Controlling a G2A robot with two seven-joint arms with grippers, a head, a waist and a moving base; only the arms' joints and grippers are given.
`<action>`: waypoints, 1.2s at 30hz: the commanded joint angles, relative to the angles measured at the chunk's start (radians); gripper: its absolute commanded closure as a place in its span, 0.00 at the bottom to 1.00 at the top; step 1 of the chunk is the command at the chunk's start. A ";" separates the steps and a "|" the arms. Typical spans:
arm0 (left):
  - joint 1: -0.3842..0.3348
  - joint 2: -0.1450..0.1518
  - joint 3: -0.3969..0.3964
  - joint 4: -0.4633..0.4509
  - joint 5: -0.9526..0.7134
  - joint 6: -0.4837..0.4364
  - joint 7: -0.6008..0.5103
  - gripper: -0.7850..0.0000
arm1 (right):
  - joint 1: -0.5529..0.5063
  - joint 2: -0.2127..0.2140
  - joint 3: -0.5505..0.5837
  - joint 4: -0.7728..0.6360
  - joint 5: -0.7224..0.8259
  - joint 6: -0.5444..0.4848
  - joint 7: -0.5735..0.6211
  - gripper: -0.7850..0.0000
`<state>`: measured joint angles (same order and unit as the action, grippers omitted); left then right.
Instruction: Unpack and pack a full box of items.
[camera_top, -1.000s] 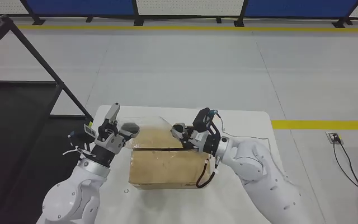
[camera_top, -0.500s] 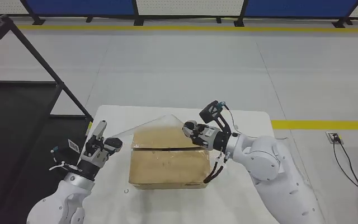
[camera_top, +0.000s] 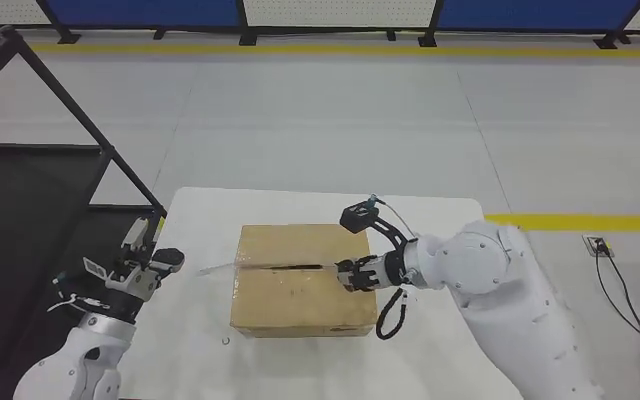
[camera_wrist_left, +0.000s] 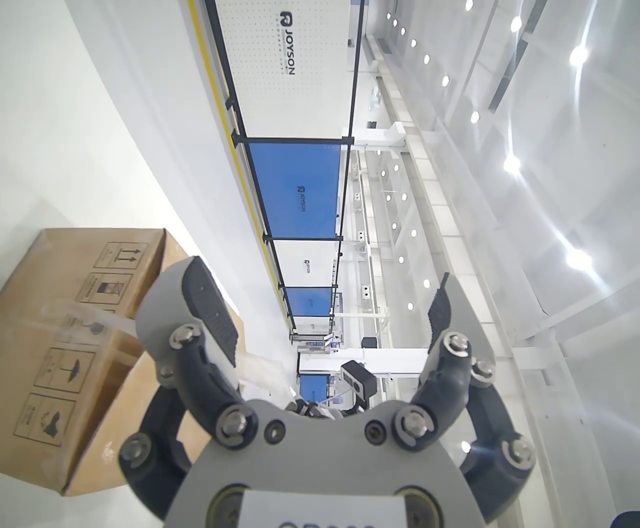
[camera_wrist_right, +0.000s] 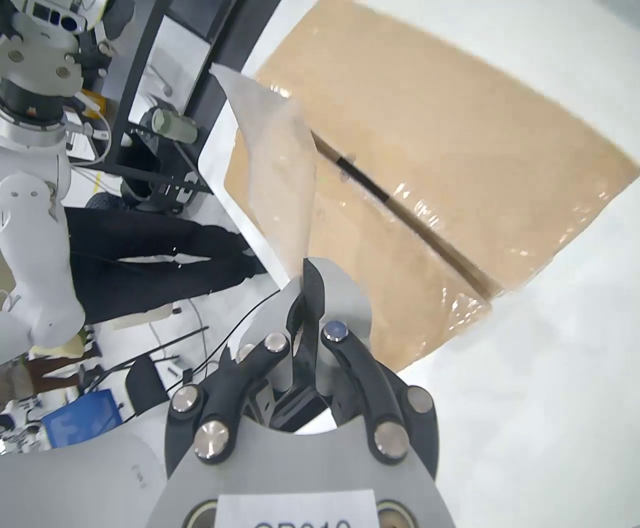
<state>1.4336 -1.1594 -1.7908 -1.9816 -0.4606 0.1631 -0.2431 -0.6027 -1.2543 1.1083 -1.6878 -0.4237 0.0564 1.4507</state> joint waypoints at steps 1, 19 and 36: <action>0.004 0.000 -0.001 0.009 0.006 -0.008 0.001 0.00 | -0.002 0.000 0.000 -0.001 -0.003 -0.001 -0.004 1.00; 0.052 -0.010 -0.024 0.137 -0.009 -0.084 0.081 0.00 | 0.044 -0.017 -0.038 0.016 0.125 0.142 -0.127 1.00; 0.119 -0.007 0.033 0.255 0.356 -0.326 0.085 0.00 | 0.083 -0.016 -0.011 0.053 0.270 0.304 -0.100 1.00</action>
<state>1.5529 -1.1662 -1.7582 -1.7266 -0.1051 -0.1624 -0.1585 -0.5199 -1.2701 1.0971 -1.6349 -0.1536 0.3605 1.3510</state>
